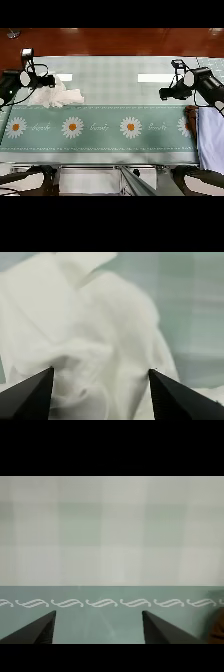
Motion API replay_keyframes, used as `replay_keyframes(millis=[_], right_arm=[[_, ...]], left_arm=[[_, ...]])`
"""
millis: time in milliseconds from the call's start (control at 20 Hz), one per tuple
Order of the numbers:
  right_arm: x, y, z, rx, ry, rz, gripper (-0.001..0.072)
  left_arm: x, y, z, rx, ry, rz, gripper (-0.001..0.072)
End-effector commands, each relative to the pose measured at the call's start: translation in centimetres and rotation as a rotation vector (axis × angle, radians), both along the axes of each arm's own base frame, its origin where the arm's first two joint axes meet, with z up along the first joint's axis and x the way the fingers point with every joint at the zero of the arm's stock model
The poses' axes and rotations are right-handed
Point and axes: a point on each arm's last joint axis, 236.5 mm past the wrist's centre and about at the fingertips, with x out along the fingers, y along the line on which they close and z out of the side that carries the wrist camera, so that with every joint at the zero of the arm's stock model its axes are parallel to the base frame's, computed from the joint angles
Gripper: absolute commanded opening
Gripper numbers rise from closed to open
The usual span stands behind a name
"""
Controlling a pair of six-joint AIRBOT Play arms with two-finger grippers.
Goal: Fold the shirts.
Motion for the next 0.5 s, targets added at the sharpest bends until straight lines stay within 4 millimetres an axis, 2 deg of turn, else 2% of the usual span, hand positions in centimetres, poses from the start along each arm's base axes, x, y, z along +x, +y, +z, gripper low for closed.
replay_keyframes(millis=[0,150,200,250,350,450], right_arm=[[0.1,0.7,0.0,0.032,-0.002,-0.007,0.0621],[0.1,0.9,0.0,0.041,-0.003,-0.009,0.0621],[0.0,0.9,0.0,0.042,-0.002,-0.010,0.0621],[0.0,0.9,0.0,0.042,-0.001,-0.010,0.0621],[-0.2,0.9,0.4,0.045,-0.001,-0.012,0.0621],[-0.5,0.8,2.0,0.046,-0.028,-0.011,0.0621]], left_arm=[[-4.2,1.6,-5.8,-0.018,0.259,0.068,0.0701],[-5.9,1.6,-7.7,-0.034,0.366,0.117,0.0686],[-6.6,1.6,-7.6,-0.032,0.412,0.121,0.0390],[-6.9,1.6,-7.1,-0.024,0.440,0.095,0.0041],[-6.0,0.6,-4.3,-0.047,0.423,0.024,0.0034],[-3.3,-1.5,1.6,-0.115,0.258,-0.021,0.0034]])
